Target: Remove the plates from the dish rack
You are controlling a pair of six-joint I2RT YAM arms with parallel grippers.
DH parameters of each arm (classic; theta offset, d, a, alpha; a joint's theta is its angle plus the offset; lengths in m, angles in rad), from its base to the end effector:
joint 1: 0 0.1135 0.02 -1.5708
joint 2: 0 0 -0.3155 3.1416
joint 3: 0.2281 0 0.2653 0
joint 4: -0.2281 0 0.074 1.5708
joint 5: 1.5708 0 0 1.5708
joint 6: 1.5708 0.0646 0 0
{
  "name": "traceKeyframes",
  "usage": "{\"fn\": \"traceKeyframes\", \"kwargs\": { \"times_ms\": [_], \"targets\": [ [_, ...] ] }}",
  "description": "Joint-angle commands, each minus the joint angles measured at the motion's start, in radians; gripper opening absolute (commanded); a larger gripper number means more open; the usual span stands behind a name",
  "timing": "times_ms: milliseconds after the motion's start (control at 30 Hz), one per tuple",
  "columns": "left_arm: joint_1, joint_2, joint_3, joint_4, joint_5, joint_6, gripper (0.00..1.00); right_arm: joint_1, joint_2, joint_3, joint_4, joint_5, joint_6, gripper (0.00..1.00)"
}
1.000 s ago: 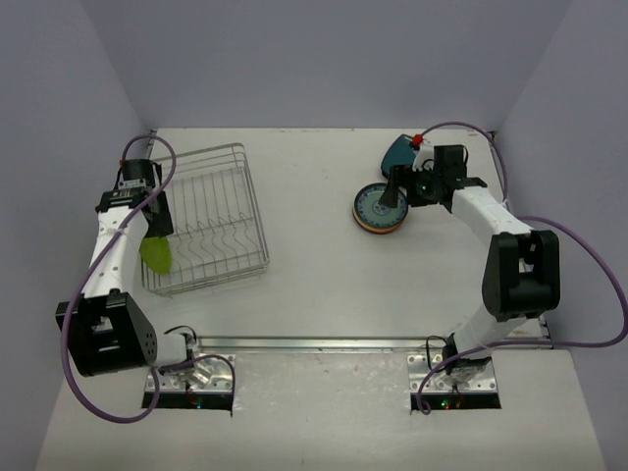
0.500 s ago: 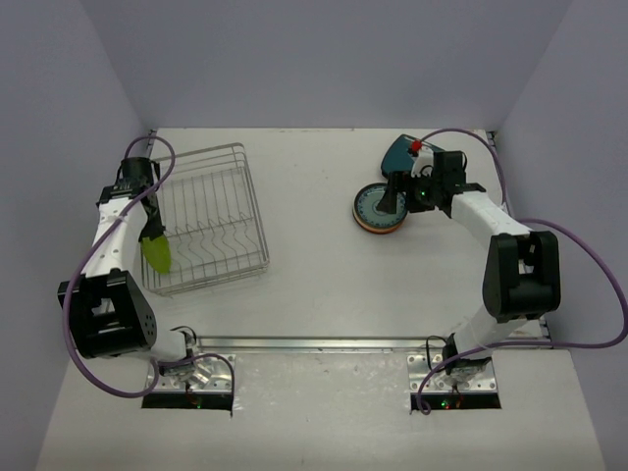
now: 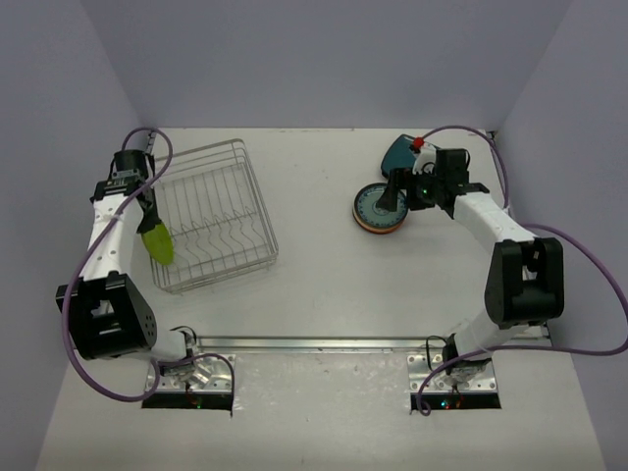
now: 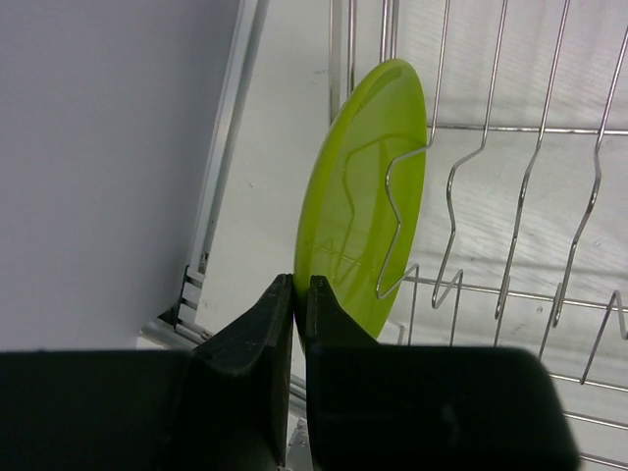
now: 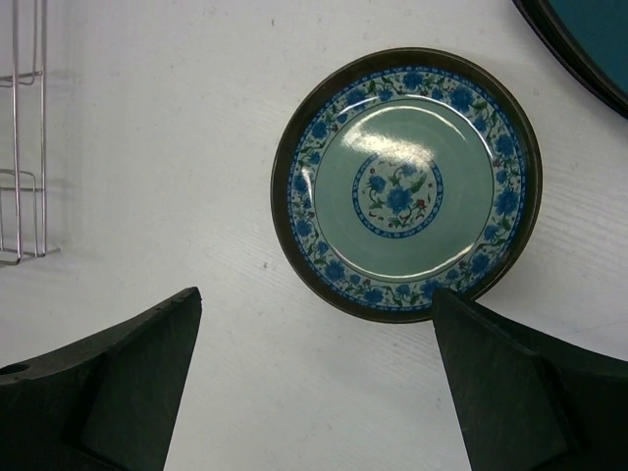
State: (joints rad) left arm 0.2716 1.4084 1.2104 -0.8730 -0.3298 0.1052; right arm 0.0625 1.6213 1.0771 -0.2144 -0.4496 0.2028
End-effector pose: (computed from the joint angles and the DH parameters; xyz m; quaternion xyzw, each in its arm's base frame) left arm 0.2824 0.1003 0.3142 -0.1199 0.9491 0.2019 0.2098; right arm 0.3815 0.0520 0.2552 -0.0251 0.8995 0.2539 0.3546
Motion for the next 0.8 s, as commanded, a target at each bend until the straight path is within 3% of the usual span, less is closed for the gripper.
{"fn": "traceKeyframes", "kwargs": {
  "times_ms": [0,233,367,433,500,667,767],
  "targets": [
    [0.001,-0.080,0.128,0.064,-0.003,0.072,0.00,0.013,-0.059,0.008,0.021,-0.009,0.004,0.99],
    [-0.006,-0.124,0.246,0.101,0.041,0.195,0.00,0.038,-0.082,0.026,0.024,-0.009,0.007,0.99],
    [-0.019,-0.175,0.303,0.073,0.359,0.220,0.00,0.046,-0.097,0.027,0.075,-0.126,0.054,0.99],
    [-0.047,-0.210,0.298,0.054,0.691,0.180,0.00,0.068,-0.101,0.034,0.150,-0.234,0.111,0.99],
    [-0.118,-0.218,0.273,0.046,0.822,0.119,0.00,0.101,-0.091,0.059,0.184,-0.333,0.165,0.99],
    [-0.377,-0.218,0.187,0.120,0.898,-0.012,0.00,0.223,-0.026,0.187,0.220,-0.412,0.268,0.99],
    [-0.421,-0.202,0.167,0.147,0.941,-0.041,0.00,0.295,0.012,0.244,0.242,-0.422,0.300,0.99]
  ]
}}
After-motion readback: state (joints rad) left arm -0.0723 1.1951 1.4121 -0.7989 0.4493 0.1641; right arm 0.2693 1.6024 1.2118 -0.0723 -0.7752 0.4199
